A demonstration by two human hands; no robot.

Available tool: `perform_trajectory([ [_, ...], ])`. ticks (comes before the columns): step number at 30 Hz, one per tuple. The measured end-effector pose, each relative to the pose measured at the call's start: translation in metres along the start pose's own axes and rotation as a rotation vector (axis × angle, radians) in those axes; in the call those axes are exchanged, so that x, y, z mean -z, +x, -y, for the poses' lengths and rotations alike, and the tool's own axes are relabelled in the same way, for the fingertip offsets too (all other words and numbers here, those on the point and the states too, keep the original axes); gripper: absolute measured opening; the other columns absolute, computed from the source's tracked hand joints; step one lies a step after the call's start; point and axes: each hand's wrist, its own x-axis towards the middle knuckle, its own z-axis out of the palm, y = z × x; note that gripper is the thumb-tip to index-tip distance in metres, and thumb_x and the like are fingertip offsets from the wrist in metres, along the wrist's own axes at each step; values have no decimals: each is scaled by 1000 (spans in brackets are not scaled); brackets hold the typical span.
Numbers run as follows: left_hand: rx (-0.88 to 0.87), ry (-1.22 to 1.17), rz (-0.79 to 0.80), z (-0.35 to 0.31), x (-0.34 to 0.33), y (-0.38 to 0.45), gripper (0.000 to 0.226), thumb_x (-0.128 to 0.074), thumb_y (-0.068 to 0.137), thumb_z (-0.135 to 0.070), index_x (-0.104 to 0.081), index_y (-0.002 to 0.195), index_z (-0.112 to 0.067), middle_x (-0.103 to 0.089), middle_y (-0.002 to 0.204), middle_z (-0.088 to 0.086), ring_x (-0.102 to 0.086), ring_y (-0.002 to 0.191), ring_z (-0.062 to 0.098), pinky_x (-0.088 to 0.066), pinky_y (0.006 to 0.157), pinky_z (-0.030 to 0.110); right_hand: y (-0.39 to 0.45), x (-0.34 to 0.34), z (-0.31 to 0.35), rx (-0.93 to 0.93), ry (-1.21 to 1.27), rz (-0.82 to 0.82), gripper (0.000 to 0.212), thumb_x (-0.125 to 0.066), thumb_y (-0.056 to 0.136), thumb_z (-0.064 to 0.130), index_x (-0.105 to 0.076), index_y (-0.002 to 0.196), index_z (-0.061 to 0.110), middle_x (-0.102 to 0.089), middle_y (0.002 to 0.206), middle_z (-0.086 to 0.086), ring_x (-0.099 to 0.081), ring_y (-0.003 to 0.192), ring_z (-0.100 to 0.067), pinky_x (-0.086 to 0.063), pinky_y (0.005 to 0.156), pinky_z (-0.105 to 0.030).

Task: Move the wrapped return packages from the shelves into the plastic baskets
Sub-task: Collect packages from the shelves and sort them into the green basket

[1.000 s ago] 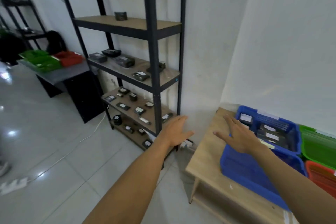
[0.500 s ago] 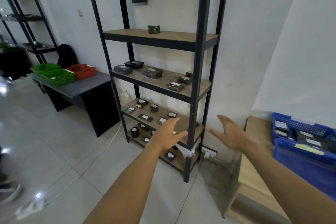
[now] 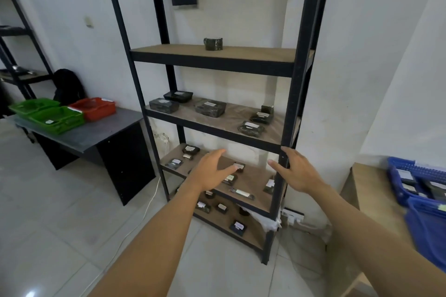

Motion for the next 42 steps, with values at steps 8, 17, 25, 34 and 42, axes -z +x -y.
perform_trajectory([
  [8,-27,-18,99,44,29,135,70,-63,93,-55,-45,151,-20,-45,155,-2,-41,143,16,-35,116,36,113,-40,29,-165,209,-53,74,-49,93,72,-53,142,17,-57,144,-7,-53,133,-30,-46,108,-49],
  [17,-44,-101,245,92,17,278,68,-58,91,-65,-48,146,-27,-50,151,-3,-48,138,20,-41,112,45,223,-77,31,-394,356,-132,46,-57,97,57,-64,113,15,-70,105,-3,-65,106,-25,-50,97,-40],
  [25,-136,-126,401,111,-8,415,57,-56,94,-59,-52,142,-28,-57,139,-4,-56,123,16,-49,99,37,303,-91,26,-647,280,-182,41,-60,99,51,-60,112,12,-64,99,-6,-60,94,-24,-49,88,-36],
  [34,-152,-32,559,95,-53,522,61,-59,95,-57,-51,139,-15,-62,128,3,-60,110,20,-50,95,35,345,-107,17,-832,149,-122,57,-76,80,63,-50,57,18,-52,53,4,-50,51,-14,-35,51,-28],
  [42,-160,68,561,93,-102,554,82,-69,64,-77,-60,120,-18,-68,118,3,-65,103,22,-54,93,43,356,-110,-3,-803,273,-136,49,-90,65,57,-58,53,21,-52,54,2,-50,54,-15,-39,57,-30],
])
